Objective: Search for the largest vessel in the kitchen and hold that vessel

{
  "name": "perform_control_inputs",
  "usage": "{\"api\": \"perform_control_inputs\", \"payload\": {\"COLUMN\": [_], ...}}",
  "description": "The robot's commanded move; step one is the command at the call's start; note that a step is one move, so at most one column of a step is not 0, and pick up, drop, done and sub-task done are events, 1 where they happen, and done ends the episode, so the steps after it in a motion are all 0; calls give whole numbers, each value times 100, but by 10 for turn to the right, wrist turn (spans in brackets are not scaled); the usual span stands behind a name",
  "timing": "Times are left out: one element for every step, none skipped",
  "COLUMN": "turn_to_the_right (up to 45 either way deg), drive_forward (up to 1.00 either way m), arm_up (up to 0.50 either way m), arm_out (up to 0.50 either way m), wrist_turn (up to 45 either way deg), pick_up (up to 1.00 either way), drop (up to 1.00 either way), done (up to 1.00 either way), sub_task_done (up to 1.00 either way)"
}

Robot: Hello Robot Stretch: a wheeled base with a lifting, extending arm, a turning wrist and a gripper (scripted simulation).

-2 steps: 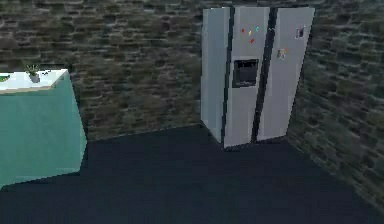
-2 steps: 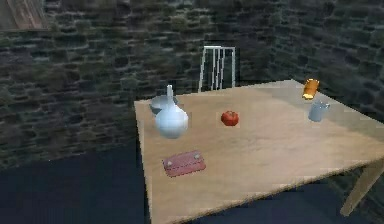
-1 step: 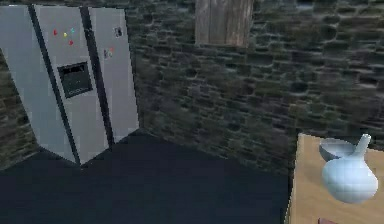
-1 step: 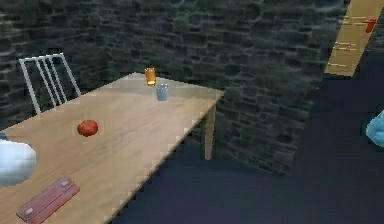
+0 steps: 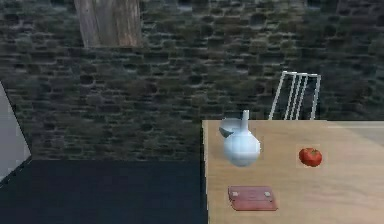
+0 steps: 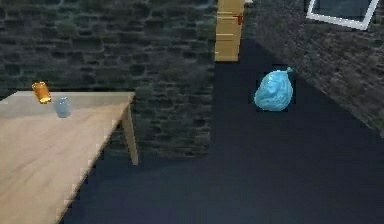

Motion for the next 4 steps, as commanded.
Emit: {"api": "perform_control_inputs", "payload": {"turn_to_the_right": [0,-450,-210,0], "drive_forward": [20,0,0,0], "arm_up": [0,0,0,50], "arm_out": [0,0,0,0], "wrist_turn": [0,0,0,0], "pick_up": [0,0,0,0], "drop": [0,0,0,0], "done": [0,0,0,0], "sub_task_done": [0,0,0,0]}}
